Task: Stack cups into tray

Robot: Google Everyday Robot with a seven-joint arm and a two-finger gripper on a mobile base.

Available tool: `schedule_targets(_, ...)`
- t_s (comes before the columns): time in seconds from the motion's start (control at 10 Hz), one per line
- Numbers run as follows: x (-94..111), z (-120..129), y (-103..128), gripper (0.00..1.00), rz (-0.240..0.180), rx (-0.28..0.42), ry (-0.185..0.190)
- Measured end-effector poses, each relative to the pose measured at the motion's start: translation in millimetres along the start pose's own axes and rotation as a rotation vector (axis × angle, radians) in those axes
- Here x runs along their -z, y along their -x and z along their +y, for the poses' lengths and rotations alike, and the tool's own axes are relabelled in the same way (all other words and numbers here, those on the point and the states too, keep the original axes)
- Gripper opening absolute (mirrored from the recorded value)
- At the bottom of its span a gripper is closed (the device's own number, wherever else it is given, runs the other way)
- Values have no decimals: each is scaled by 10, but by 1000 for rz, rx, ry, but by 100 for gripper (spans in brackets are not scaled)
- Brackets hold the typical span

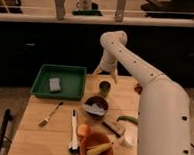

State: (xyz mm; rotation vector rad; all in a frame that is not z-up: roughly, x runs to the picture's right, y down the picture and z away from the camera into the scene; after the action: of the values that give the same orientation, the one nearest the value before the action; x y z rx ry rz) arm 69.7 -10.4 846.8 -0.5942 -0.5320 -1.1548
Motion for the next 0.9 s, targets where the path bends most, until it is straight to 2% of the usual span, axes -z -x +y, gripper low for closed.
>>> schedule_targets(0.3, -127, 43, 0, 80, -16, -12, 2)
schedule_targets(0.9, -512, 148, -97, 80, -32, -47, -35)
